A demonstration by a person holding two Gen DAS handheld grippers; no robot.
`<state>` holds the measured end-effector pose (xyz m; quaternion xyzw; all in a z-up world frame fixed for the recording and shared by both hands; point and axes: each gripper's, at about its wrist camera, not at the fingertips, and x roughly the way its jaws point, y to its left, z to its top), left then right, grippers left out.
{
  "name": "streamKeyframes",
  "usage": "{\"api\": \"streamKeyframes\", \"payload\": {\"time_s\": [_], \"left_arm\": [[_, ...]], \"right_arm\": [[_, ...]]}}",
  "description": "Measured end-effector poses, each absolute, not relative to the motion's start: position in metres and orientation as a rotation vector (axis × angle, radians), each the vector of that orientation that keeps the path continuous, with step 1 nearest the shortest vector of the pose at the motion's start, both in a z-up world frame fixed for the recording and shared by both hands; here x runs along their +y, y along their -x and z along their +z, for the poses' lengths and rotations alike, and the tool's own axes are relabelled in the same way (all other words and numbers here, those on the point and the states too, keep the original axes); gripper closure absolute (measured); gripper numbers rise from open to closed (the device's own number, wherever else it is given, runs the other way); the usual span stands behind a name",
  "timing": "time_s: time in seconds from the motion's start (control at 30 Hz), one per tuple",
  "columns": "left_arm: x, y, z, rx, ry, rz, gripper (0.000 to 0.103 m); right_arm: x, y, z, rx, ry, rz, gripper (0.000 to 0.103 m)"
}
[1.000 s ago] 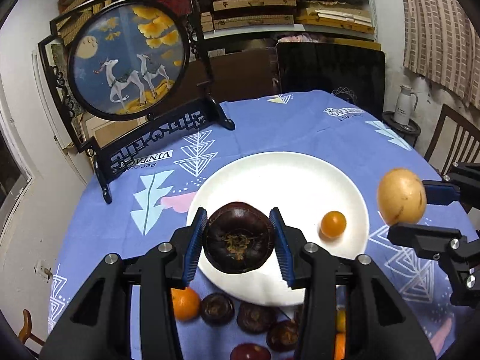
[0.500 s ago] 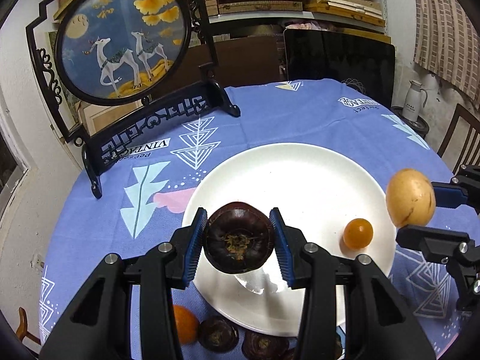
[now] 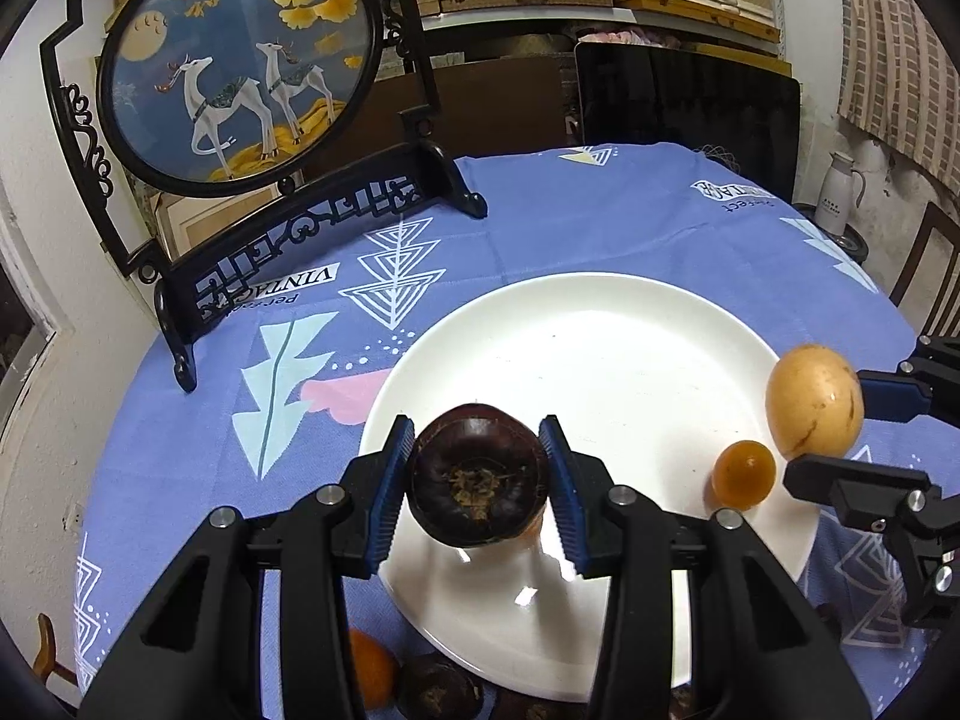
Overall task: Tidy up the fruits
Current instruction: 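Lower both held fruits onto the white plate and open both tools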
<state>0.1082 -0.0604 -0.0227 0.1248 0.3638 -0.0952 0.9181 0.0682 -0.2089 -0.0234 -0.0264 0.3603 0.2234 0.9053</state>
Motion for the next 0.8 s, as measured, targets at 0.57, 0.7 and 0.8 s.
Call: {"api": "streamKeyframes", "payload": {"time_s": [0.57, 0.7, 0.8], "left_arm": [[-0.067, -0.129, -0.029, 0.764, -0.256, -0.187, 0.061], [-0.07, -0.14, -0.033, 0.773, -0.26, -0.168, 0.06], [-0.067, -0.141, -0.031, 0.738, -0.255, -0.131, 0.035]], "right_arm": [[-0.208, -0.09, -0.029, 0.765, 0.051, 0.45, 0.062], [-0.206, -0.106, -0.032, 0.77, 0.049, 0.419, 0.062], [-0.212, -0.116, -0.033, 0.771, 0.02, 0.399, 0.055]]}}
